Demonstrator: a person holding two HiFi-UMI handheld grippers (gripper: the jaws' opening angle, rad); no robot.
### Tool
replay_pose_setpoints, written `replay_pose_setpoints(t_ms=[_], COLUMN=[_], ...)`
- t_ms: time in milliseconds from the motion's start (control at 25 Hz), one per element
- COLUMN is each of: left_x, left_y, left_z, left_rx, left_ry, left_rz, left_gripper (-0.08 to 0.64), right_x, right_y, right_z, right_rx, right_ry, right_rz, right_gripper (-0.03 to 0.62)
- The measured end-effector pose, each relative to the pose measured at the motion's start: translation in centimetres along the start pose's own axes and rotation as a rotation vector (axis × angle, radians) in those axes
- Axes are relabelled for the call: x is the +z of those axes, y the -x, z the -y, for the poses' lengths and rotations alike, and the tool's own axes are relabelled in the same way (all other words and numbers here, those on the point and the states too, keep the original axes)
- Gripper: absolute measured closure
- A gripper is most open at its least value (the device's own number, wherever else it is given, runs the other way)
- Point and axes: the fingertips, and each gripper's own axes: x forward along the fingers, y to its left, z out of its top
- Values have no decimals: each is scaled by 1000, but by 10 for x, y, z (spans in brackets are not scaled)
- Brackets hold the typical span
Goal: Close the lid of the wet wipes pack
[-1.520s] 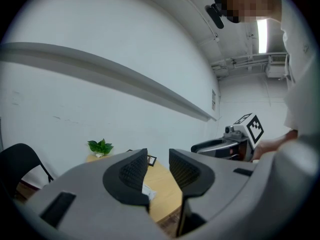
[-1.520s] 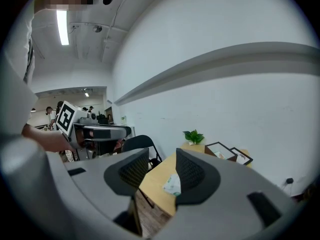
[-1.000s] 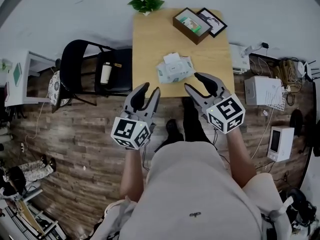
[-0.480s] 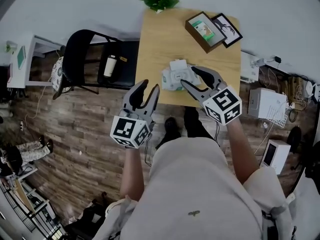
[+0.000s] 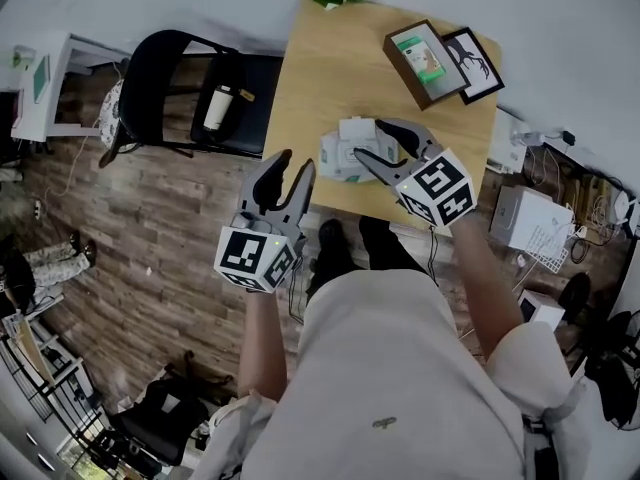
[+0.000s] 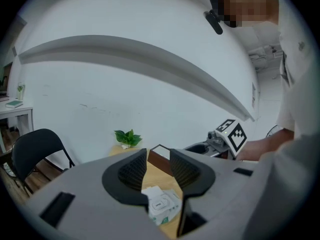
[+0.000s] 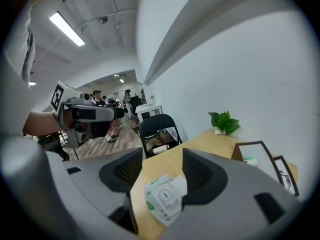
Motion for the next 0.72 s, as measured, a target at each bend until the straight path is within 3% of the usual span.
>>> replay_pose_setpoints(t_ms=[720], left_x=[-25], left_y=[-41], left_z=[-9], left_rx=[104], left_ry=[78], left_rz=[-43], left_gripper=[437], right_x=[-55], right_y=[-73], right_z=[51], right_rx=[154], right_ry=[47], right_rz=[-146], right_gripper=[364])
